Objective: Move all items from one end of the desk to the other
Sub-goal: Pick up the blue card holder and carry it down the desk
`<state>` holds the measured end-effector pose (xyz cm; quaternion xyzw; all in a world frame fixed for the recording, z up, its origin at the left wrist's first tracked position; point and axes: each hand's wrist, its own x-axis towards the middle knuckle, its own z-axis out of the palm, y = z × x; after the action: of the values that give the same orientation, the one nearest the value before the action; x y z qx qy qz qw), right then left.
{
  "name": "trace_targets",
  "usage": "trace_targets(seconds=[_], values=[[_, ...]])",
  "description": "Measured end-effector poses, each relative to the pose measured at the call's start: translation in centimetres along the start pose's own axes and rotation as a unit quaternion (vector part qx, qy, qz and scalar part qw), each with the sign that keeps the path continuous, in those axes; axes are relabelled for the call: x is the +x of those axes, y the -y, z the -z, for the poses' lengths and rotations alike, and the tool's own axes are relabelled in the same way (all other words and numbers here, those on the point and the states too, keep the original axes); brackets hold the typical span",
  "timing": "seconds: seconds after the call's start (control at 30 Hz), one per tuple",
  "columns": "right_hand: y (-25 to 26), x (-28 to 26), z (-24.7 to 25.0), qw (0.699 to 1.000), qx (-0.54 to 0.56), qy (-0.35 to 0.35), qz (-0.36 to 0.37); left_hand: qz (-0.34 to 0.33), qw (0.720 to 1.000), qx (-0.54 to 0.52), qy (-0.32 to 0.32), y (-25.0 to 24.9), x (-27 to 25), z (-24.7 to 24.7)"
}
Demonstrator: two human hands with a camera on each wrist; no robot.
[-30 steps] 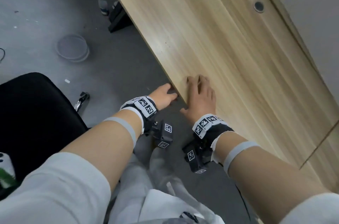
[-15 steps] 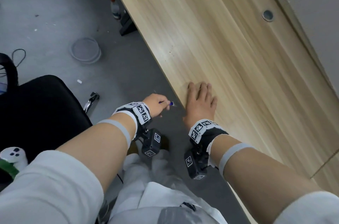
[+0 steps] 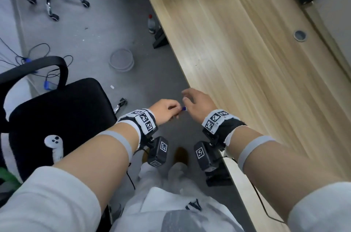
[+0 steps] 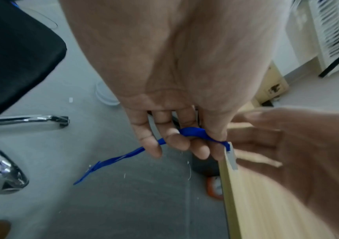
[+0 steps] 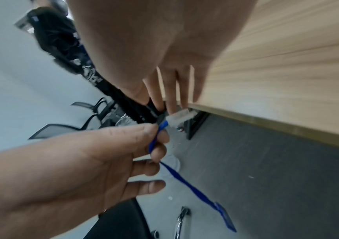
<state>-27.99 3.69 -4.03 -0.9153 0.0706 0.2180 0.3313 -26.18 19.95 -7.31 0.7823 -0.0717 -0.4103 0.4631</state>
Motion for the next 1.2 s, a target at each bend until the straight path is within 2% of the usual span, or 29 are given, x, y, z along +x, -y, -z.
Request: trace_targets(seconds=[0.1, 0.2, 0.27, 0.33, 0.43, 0.5, 0.53, 0.6, 0.67, 0.77, 0.93, 1.03, 1.2], values=[[2.0, -0.1, -1.4, 0.993, -0.063, 0.096, -0.003, -0.002, 1.0, -0.006, -0.027, 0.1, -2.1, 1.4], [3.3, -1.2, -1.9, 0.994, -0.051, 0.097, -0.027, -0.001, 1.0, 0.015, -0.027, 0.6, -4.9, 3.0], [4.0, -2.4, -1.5, 0.998, -0.027, 0.038, -0.049, 0.001, 0.999, 0.035, -0.041, 1.2, -7.0, 4.4], [3.7, -3.5, -0.8, 0.992, 0.006, -0.078, -0.098, -0.008, 0.996, 0.06, -0.067, 2.1, -9.0, 5.9], [2.8, -5.3, -0.8, 0.943, 0.043, -0.249, -0.216, -0.056, 0.99, 0.058, -0.115, 3.7, -11.7, 8.1], [4.2, -7.2, -2.4, 0.911, 0.007, -0.304, -0.279, -0.087, 0.986, 0.07, -0.128, 4.4, -13.4, 9.4], [5.6, -8.2, -3.7, 0.908, -0.005, -0.312, -0.279, -0.1, 0.983, 0.079, -0.129, 4.6, -14.1, 9.9], [9.0, -9.4, -6.7, 0.932, 0.027, -0.296, -0.209, -0.128, 0.979, 0.1, -0.126, 5.2, -15.4, 10.6], [12.5, -10.1, -9.7, 0.956, 0.135, -0.237, -0.109, -0.147, 0.979, 0.103, -0.101, 5.7, -16.6, 10.8], [16.7, -11.0, -13.2, 0.961, 0.227, -0.152, -0.044, -0.162, 0.985, 0.052, -0.032, 6.2, -18.5, 10.1], [19.3, -13.3, -15.7, 0.975, 0.18, -0.123, -0.044, -0.177, 0.984, 0.006, -0.031, 7.3, -20.9, 9.6], [19.1, -14.5, -16.4, 0.983, 0.142, -0.096, -0.059, -0.191, 0.982, -0.002, -0.003, 8.2, -21.8, 9.4], [17.1, -17.1, -16.1, 0.981, 0.142, -0.107, -0.075, -0.178, 0.984, 0.013, 0.017, 9.3, -21.2, 8.5]])
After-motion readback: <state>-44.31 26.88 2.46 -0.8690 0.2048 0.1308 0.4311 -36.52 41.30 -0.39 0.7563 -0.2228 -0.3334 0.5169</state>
